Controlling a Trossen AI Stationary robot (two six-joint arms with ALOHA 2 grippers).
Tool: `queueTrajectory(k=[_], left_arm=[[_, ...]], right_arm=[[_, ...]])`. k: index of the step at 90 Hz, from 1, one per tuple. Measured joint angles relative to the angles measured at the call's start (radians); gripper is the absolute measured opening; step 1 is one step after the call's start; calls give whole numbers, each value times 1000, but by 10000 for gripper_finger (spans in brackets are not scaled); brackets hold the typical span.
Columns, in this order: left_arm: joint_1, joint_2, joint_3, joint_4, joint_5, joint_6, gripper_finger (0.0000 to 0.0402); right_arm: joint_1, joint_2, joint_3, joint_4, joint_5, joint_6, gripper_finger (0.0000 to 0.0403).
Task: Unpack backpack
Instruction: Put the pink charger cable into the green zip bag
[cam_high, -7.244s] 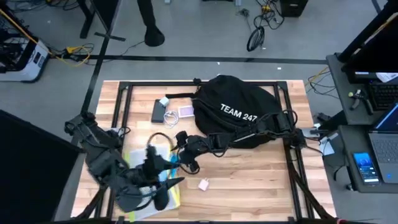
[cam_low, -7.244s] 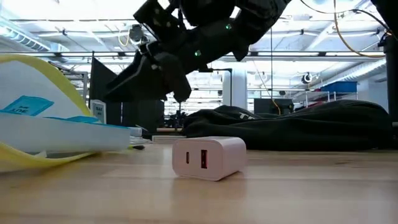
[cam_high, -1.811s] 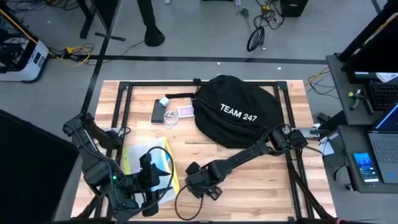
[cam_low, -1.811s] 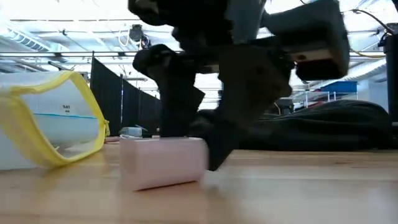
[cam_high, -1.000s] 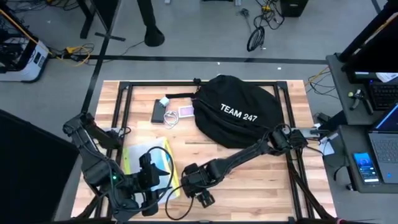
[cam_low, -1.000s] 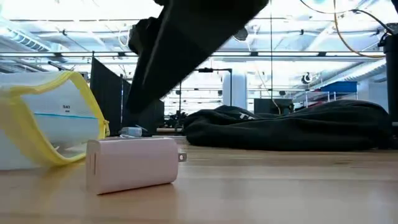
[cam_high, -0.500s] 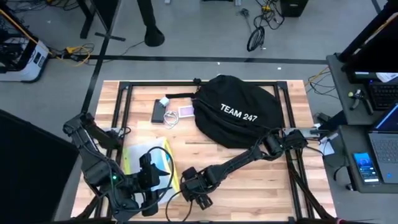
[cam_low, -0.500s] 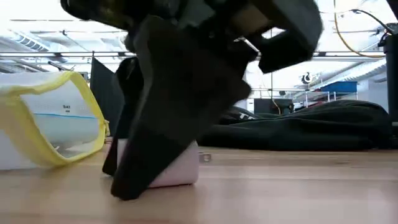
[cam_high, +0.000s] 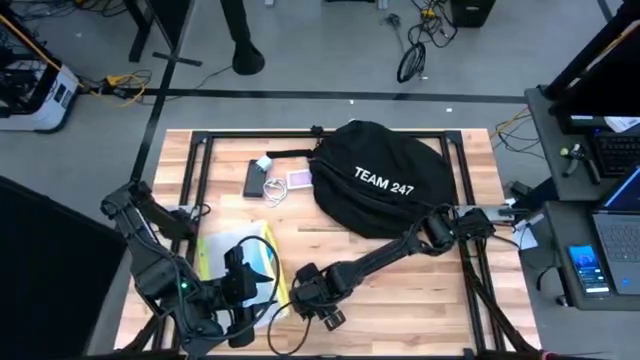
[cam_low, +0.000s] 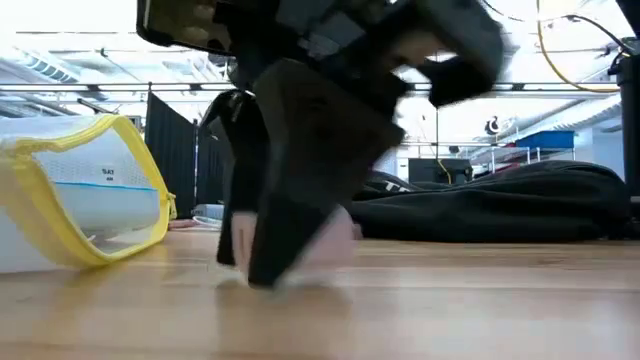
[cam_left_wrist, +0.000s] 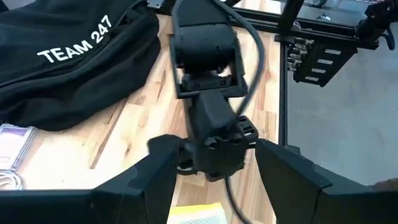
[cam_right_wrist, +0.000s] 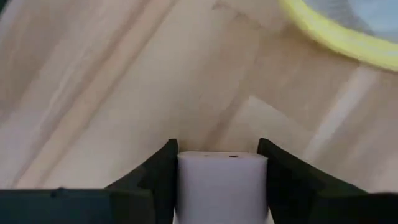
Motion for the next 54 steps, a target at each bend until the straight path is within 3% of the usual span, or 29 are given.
queueTrajectory(k=[22, 37, 54], left_arm=[[-3, -3, 0, -3, 43, -13, 200], [-30, -25, 0, -6, 26, -55, 200], [-34, -29, 0, -10, -8, -57, 200]], right_arm=[[-135, -1, 24, 125, -3, 35, 165], [-203, -1, 6, 413, -46, 76, 165], [-200, 61, 7, 725, -67, 104, 165]])
